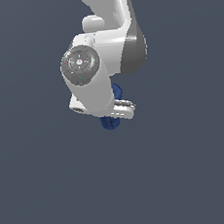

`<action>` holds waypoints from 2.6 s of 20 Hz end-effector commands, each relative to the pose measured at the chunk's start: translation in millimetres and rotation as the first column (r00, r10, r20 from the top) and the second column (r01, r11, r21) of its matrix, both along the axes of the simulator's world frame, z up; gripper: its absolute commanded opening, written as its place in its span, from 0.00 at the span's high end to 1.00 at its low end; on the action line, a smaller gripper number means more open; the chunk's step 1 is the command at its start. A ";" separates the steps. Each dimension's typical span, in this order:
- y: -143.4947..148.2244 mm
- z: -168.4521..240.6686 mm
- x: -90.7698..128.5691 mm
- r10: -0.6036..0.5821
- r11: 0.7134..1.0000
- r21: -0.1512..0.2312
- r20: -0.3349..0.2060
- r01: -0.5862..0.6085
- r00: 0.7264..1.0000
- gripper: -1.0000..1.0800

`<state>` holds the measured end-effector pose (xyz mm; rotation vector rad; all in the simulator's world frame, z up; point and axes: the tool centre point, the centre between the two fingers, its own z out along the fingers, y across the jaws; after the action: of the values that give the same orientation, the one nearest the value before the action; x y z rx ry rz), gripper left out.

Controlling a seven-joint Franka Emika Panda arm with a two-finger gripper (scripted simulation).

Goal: Pick up the object and move it to a goal position.

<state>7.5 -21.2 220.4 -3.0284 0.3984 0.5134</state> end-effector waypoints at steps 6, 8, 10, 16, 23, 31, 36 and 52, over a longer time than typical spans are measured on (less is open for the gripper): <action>0.8 -6.7 -2.2 0.000 1.000 0.000 0.000 0.000 1.000 0.38; 1.2 -13.4 -4.4 -0.001 1.000 0.000 -0.001 0.001 1.000 0.38; 2.0 -19.7 -6.8 -0.001 1.000 0.000 -0.001 0.001 1.000 0.38; 2.5 -26.4 -9.3 -0.001 1.000 0.000 -0.001 0.001 1.000 1.00; 2.5 -26.4 -9.3 -0.001 1.000 0.000 -0.001 0.001 1.000 1.00; 0.7 -20.3 -1.3 -0.004 1.000 -0.003 0.028 0.004 1.000 1.00; -4.1 -1.7 20.8 -0.012 1.000 -0.009 0.114 0.013 0.993 1.00; -33.9 149.4 113.9 -0.045 0.996 -0.029 0.606 0.079 0.794 1.00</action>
<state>115.2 -52.1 350.1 -3.0009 0.4588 -0.3995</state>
